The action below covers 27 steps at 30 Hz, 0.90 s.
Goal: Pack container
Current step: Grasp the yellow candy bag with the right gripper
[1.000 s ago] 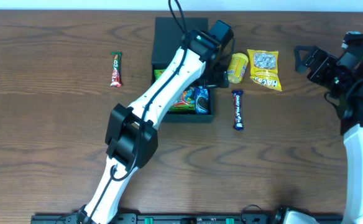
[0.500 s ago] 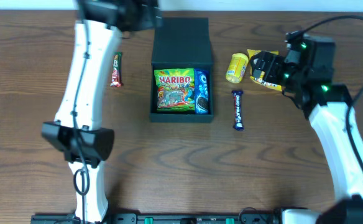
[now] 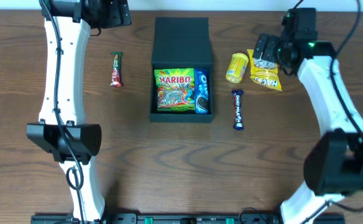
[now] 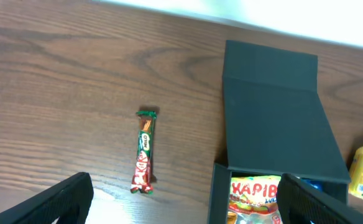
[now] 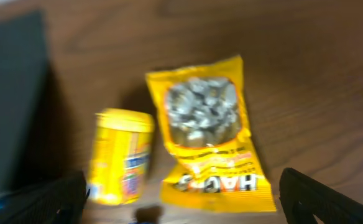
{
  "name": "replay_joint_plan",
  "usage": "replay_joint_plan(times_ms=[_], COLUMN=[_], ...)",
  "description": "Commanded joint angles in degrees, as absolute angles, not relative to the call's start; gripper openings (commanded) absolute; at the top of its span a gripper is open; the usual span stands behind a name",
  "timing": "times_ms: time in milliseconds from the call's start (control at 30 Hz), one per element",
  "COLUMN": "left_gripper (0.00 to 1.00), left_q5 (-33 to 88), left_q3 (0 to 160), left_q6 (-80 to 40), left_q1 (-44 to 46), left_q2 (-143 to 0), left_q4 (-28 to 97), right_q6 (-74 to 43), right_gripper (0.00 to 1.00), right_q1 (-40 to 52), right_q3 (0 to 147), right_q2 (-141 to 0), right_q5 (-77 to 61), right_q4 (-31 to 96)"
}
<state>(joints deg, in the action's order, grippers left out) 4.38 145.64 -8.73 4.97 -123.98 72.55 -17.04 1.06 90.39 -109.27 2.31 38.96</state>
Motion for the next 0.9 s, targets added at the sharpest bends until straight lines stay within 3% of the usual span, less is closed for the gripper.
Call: replay_joint_plan(times_ms=[0,200,367,733,767,867], left_gripper=[0.95,0.95,0.95,0.95,0.95,0.95], left_q5=[4.9,5.0,5.0,4.9,4.9,4.9], left_q3=[145.9,145.9,145.9,145.9,145.9,145.9], left_q6=[-7.2,-7.2,-7.2,-7.2,-7.2,-7.2], left_q1=[5.0,5.0,5.0,5.0,5.0,5.0], left_q2=[-124.4,-124.4,-124.4,-124.4,-124.4,-124.4], left_q4=[72.6,72.6,72.6,72.5,72.5,72.2], right_q6=[-15.1,-12.2,-11.8,-11.5,-11.5,-11.5], right_gripper=[0.98,0.88,0.74,0.06,0.01,0.01], right_q1=[0.5,0.2,0.2,0.1,0.1,0.1], right_q3=[91.3,91.3,91.3,93.9,95.4,104.5], right_q2=[-114.2,-121.5,-124.2,-126.0,-125.9,-125.7], right_q5=[5.8,8.0,9.3,9.3,9.6,12.8], right_q4=[38.9,35.9,35.7,39.1,40.6,48.4])
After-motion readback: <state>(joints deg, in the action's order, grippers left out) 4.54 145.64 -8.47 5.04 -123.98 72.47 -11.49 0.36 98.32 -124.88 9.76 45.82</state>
